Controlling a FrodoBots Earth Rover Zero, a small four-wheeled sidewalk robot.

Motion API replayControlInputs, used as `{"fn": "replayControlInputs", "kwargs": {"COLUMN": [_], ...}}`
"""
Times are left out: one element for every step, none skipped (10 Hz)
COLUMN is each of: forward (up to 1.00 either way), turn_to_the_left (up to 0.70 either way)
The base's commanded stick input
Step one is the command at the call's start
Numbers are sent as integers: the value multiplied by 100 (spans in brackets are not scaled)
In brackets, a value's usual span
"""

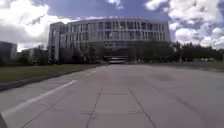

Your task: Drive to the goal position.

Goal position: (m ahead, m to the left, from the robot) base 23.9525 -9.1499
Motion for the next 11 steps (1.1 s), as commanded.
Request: {"fn": "replayControlInputs", "kwargs": {"forward": [70,70,70,70,70,70,70,70,70,70,70], "turn_to_the_left": [0,0,0,0,0,0,-4,-26,-35,-35,-35]}}
